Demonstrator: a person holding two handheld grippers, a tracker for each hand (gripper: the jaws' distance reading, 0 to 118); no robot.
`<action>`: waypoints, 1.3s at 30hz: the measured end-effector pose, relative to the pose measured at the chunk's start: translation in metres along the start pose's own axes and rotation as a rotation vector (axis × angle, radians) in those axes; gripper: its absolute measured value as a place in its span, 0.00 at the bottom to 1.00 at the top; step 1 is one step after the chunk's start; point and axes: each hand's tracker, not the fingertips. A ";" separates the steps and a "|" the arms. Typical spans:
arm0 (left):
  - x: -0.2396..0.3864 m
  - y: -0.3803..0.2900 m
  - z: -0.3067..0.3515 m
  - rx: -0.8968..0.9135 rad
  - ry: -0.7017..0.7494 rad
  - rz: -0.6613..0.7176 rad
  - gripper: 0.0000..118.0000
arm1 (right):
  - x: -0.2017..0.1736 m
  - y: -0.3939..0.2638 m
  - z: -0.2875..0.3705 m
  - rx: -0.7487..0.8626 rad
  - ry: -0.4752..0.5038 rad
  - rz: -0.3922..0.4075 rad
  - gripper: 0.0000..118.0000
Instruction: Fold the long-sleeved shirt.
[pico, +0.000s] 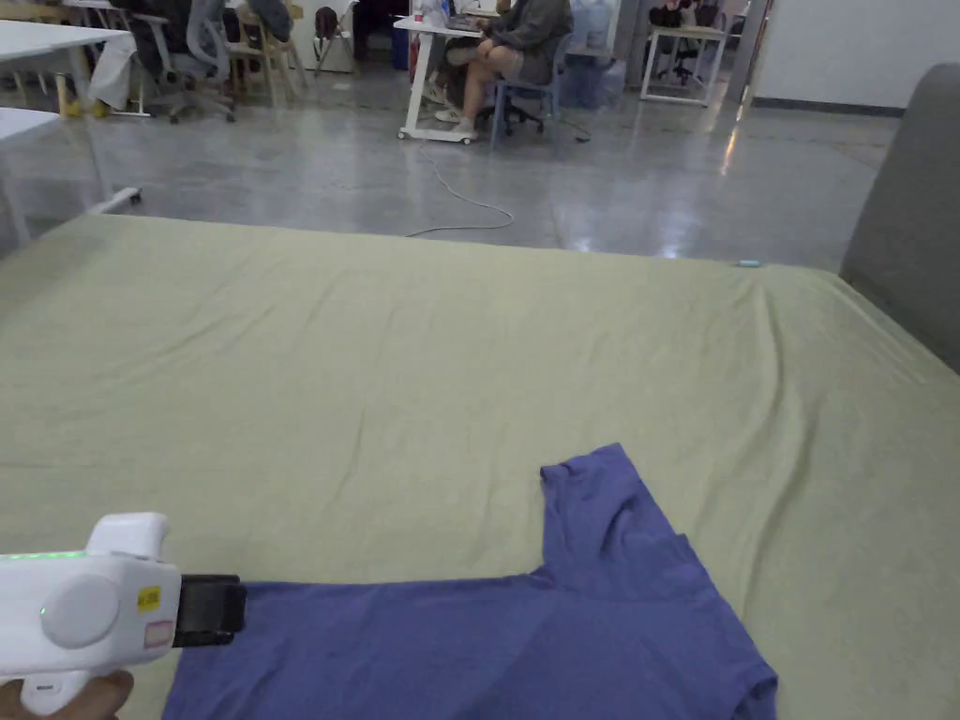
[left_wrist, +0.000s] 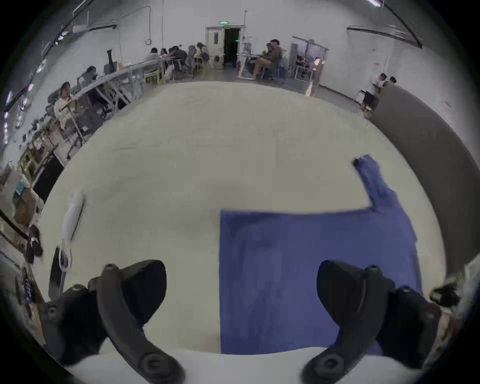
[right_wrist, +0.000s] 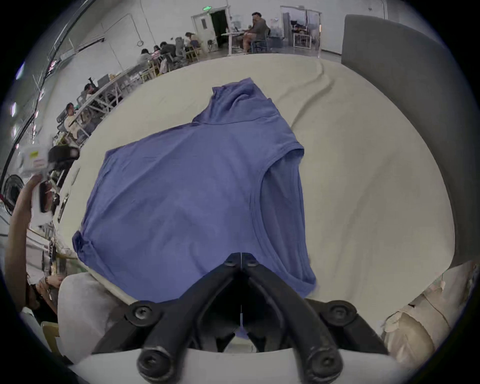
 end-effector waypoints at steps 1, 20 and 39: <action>0.002 0.013 -0.024 -0.027 0.027 0.003 0.98 | 0.002 0.003 -0.004 -0.001 -0.002 -0.005 0.00; 0.019 0.037 -0.056 -0.101 -0.096 -0.056 0.00 | 0.044 0.090 -0.005 -0.083 -0.092 -0.067 0.99; 0.026 0.084 0.054 0.022 -0.258 -0.018 0.00 | 0.041 0.006 0.070 -0.022 -0.011 -0.059 0.00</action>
